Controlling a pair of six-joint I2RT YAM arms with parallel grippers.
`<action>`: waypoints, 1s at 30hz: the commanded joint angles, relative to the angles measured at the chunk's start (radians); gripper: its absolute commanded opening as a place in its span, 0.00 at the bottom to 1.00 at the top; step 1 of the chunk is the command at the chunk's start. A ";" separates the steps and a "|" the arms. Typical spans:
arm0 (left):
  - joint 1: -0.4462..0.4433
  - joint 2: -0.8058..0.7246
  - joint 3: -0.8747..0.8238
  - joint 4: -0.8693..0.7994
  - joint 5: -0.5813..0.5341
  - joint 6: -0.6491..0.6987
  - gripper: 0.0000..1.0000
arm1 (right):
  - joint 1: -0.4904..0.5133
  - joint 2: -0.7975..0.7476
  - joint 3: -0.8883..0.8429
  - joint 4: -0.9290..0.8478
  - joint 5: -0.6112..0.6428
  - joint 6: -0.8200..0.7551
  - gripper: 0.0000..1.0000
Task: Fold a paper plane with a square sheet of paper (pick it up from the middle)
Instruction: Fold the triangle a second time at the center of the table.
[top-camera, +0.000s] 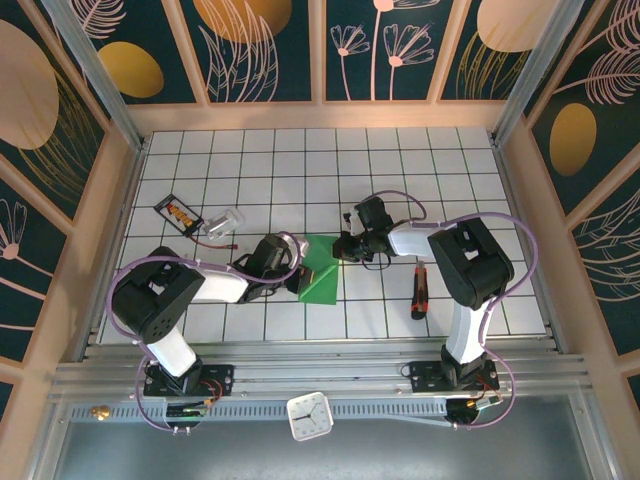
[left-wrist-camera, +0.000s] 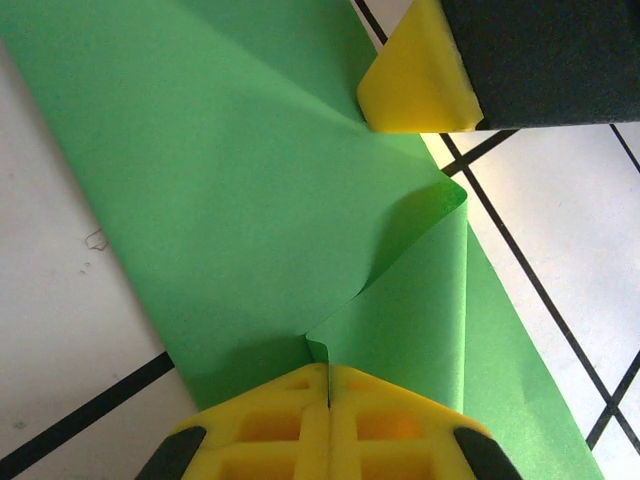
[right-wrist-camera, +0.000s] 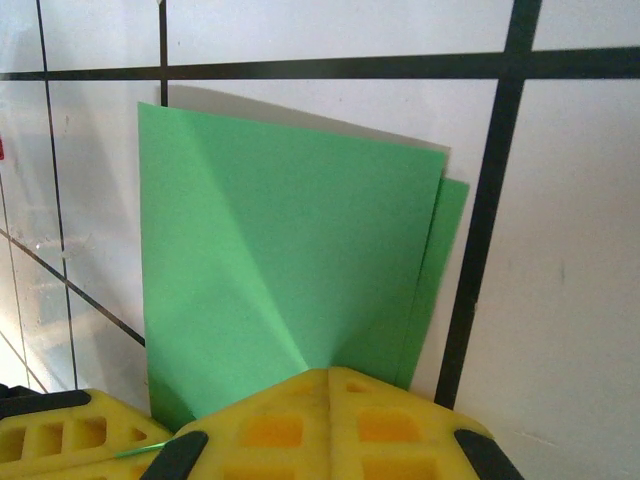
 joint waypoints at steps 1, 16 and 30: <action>0.011 0.000 -0.007 -0.038 -0.001 0.022 0.00 | 0.006 0.041 0.005 -0.069 0.066 -0.018 0.07; 0.011 0.012 -0.031 -0.063 0.020 -0.012 0.00 | -0.019 -0.031 0.109 -0.130 0.051 -0.043 0.14; 0.011 0.012 -0.040 -0.064 0.029 -0.070 0.00 | 0.062 -0.164 -0.001 -0.027 0.004 0.096 0.14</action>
